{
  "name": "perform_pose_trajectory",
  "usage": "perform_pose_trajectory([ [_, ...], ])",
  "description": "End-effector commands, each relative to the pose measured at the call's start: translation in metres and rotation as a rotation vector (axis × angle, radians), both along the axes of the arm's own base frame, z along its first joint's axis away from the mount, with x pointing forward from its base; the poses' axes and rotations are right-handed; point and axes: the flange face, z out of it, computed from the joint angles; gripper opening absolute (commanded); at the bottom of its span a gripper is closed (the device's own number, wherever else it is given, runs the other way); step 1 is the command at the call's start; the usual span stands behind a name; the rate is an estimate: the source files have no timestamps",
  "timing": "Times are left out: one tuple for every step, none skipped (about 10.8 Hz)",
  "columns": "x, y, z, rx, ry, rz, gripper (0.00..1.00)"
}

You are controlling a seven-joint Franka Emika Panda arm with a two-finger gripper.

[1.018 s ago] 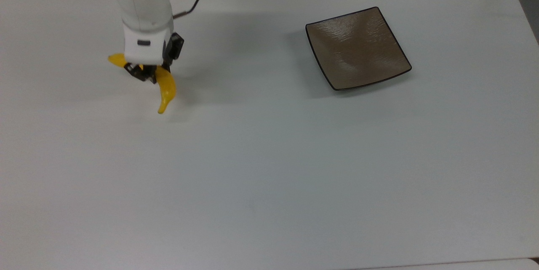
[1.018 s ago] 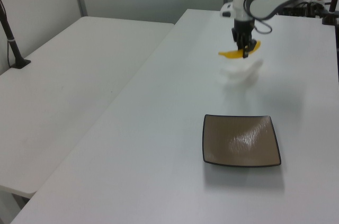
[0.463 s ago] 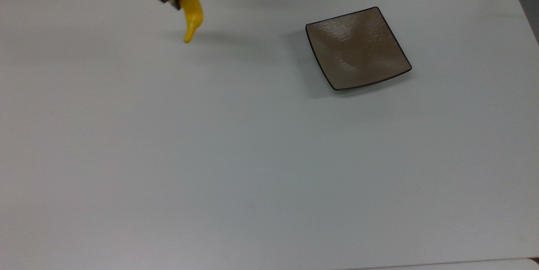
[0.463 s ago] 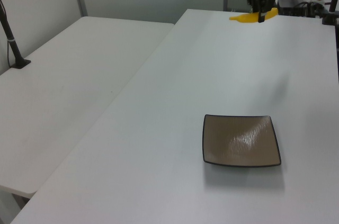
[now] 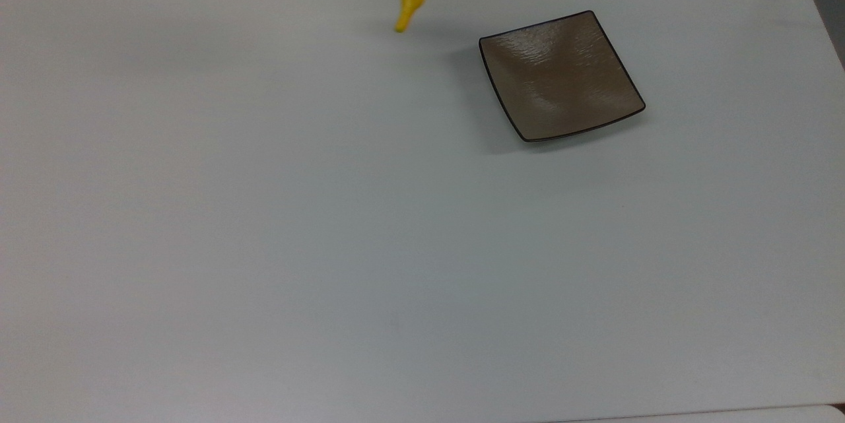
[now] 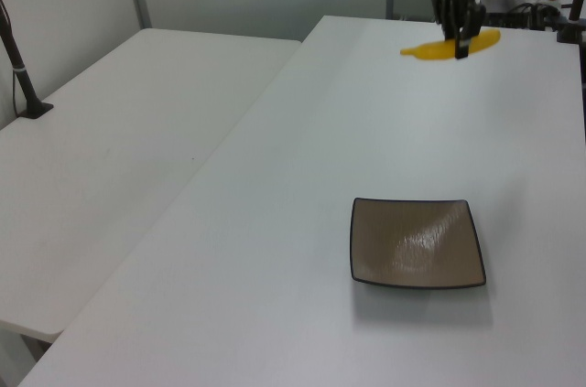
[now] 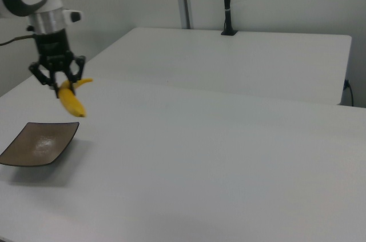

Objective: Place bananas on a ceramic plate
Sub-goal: 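Lift the banana and carry it toward the brown square plate, then lower the banana onto the brown plate and open the gripper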

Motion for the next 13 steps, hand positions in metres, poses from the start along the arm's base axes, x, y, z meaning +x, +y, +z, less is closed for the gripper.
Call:
perform_pose_trajectory([
  [-0.032,0.096,-0.013,-0.028,0.024,-0.126,0.00],
  [-0.039,0.130,-0.032,-0.043,0.051,-0.159,0.00],
  [-0.042,0.152,-0.047,-0.039,0.039,-0.188,0.00],
  [-0.041,0.170,-0.065,-0.017,0.008,-0.230,0.00],
  [-0.043,0.184,-0.087,-0.012,-0.005,-0.261,0.00],
  [-0.042,0.192,-0.105,-0.005,-0.017,-0.276,0.01],
  [-0.045,0.205,-0.124,0.006,-0.021,-0.273,0.01],
  [-0.040,0.209,-0.136,0.015,-0.024,-0.290,0.01],
  [-0.038,0.216,-0.152,0.016,-0.013,-0.298,0.01],
  [-0.038,0.223,-0.167,0.012,-0.014,-0.301,0.01],
  [-0.037,0.228,-0.182,0.011,-0.024,-0.313,0.02],
  [-0.034,0.229,-0.194,0.012,-0.038,-0.322,0.02],
  [-0.033,0.234,-0.202,0.019,-0.044,-0.317,0.03],
])
